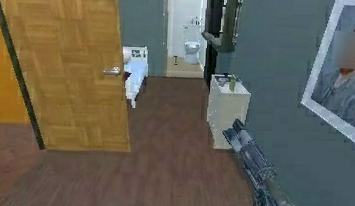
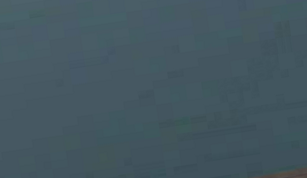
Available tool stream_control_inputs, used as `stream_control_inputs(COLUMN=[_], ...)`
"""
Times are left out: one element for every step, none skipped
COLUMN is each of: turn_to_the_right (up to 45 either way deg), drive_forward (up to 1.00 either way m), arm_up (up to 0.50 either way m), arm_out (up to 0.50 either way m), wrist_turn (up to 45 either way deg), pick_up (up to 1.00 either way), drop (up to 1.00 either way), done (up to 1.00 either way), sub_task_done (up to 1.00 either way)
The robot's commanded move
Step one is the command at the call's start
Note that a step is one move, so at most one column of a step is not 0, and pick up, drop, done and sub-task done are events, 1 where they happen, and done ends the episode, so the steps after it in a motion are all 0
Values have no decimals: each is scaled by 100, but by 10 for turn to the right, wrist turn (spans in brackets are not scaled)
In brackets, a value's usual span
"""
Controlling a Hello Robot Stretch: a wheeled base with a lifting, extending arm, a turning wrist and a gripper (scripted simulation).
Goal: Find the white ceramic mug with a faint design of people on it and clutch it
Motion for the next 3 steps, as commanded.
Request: stream_control_inputs(turn_to_the_right=[0,0,-450], drive_forward=[100,40,0], arm_up=[0,0,0], arm_out=[0,0,0], wrist_turn=[0,0,0], pick_up=[0,0,0], drop=[0,0,0], done=[0,0,0], sub_task_done=[0,0,0])
